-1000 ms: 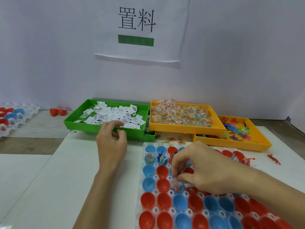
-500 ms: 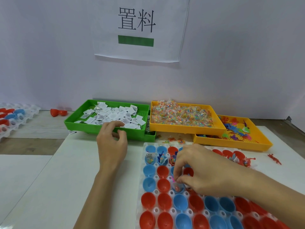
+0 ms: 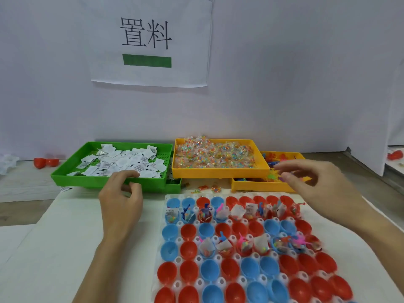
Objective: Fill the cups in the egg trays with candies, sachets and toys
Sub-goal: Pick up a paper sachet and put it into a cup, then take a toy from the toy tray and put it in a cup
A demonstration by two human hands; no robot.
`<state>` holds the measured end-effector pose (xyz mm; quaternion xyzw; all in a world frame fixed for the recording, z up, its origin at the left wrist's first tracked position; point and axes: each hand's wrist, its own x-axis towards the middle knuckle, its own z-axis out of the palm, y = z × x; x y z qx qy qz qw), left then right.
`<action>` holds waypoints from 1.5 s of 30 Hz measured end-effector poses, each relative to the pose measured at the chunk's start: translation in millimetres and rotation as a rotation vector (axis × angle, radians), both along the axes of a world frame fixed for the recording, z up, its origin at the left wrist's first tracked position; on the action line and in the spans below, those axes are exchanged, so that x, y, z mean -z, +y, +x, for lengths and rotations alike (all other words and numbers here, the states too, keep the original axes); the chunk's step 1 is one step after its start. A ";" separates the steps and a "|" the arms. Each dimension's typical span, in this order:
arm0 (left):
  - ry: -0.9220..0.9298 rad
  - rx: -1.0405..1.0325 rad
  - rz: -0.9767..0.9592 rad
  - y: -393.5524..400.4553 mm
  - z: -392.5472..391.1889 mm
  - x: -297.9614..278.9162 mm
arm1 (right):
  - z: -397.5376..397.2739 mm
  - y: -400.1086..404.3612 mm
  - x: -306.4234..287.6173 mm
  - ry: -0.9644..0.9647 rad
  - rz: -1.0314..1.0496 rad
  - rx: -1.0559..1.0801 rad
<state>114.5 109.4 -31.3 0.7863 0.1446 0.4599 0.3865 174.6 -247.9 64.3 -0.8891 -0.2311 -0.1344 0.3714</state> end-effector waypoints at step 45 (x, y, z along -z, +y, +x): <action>0.821 0.738 0.770 -302.5 203.7 -49.3 | 67.5 -95.2 111.0 0.081 0.643 0.665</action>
